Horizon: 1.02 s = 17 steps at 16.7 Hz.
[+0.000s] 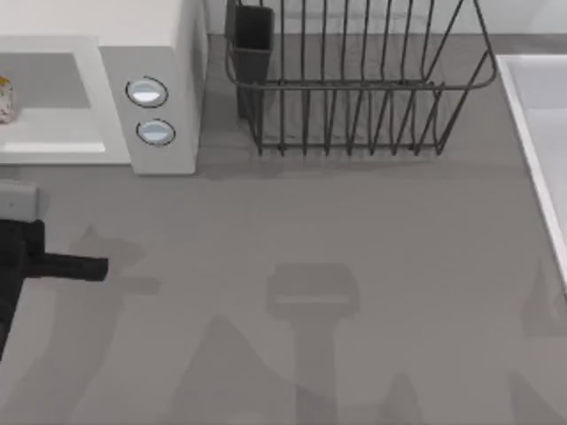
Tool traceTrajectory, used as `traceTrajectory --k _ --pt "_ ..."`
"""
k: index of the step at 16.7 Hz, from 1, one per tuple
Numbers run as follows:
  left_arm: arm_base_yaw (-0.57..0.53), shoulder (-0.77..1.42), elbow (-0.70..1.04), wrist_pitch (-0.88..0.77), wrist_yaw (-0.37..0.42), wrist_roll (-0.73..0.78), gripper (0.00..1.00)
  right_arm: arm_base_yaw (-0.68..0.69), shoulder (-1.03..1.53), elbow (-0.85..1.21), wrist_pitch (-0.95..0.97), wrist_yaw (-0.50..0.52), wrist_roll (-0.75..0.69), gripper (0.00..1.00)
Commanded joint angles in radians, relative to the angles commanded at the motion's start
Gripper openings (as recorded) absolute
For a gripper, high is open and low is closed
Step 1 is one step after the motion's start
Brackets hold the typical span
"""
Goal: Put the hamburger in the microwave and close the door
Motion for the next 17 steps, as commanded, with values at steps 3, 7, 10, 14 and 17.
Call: traceTrajectory --k 3,7,10,14,17 --pt "0.236 0.169 0.187 -0.186 0.197 0.116 0.00 0.000 0.000 0.000 0.000 0.000 0.000 1.00" --pt "0.590 0.415 0.469 -0.459 0.482 0.294 0.00 0.000 0.000 0.000 0.000 0.000 0.000 1.00" --pt "0.854 0.595 0.685 -0.660 0.689 0.432 0.00 0.000 0.000 0.000 0.000 0.000 0.000 1.00" --pt "1.164 0.800 0.945 -0.893 0.925 0.600 0.00 0.000 0.000 0.000 0.000 0.000 0.000 1.00" --pt "1.337 0.910 1.093 -1.022 1.054 0.695 0.00 0.000 0.000 0.000 0.000 0.000 0.000 1.00"
